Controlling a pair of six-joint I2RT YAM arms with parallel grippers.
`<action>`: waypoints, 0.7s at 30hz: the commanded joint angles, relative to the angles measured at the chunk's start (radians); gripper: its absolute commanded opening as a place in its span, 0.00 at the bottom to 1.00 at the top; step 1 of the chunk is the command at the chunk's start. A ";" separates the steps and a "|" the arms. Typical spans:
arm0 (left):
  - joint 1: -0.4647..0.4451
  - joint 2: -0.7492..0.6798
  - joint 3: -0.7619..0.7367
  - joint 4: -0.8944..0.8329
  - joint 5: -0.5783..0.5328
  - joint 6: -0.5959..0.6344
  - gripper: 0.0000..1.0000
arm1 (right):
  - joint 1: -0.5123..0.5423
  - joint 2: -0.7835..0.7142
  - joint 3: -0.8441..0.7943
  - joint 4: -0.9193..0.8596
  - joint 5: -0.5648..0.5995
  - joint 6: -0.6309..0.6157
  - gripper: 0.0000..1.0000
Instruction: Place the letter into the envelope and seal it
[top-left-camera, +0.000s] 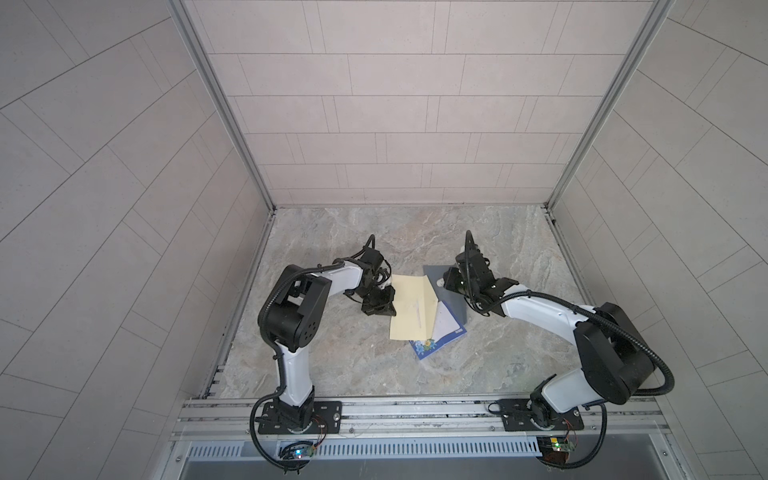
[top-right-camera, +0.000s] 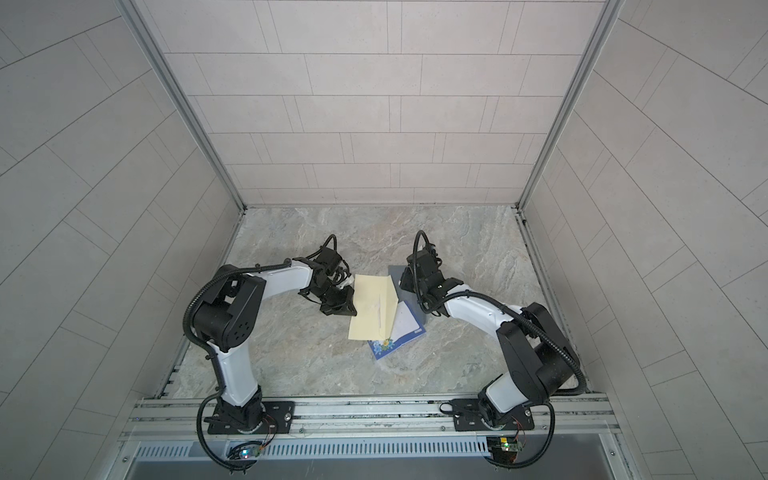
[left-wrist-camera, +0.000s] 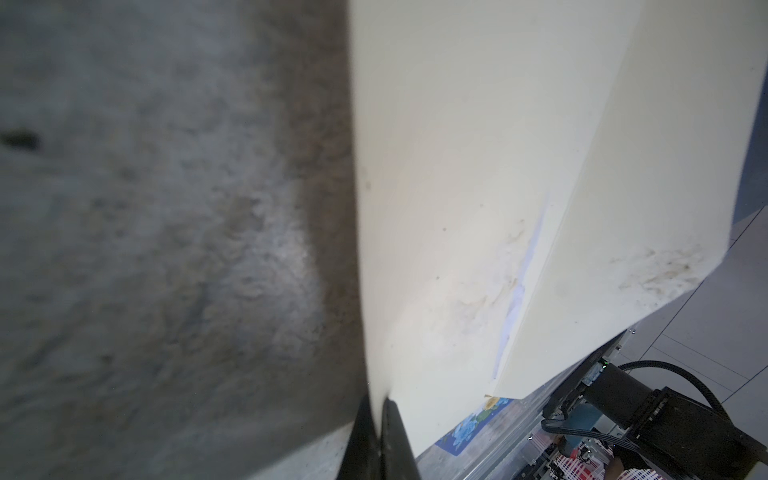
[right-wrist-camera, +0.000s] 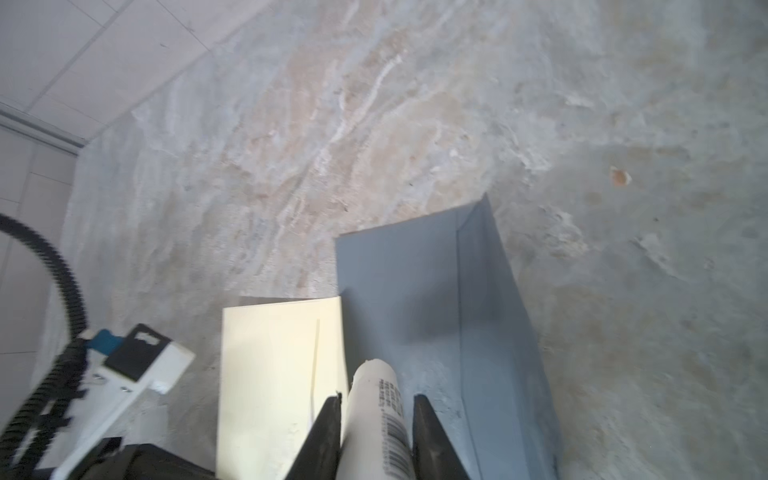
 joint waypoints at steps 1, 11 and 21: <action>0.000 0.001 -0.006 -0.041 -0.088 0.008 0.00 | -0.001 0.003 -0.032 0.120 0.049 0.017 0.02; -0.001 0.007 -0.002 -0.041 -0.083 0.008 0.00 | 0.065 -0.129 -0.228 0.106 0.169 0.117 0.39; -0.004 0.019 0.003 -0.041 -0.075 0.008 0.00 | 0.088 -0.239 -0.214 -0.022 0.190 0.054 0.50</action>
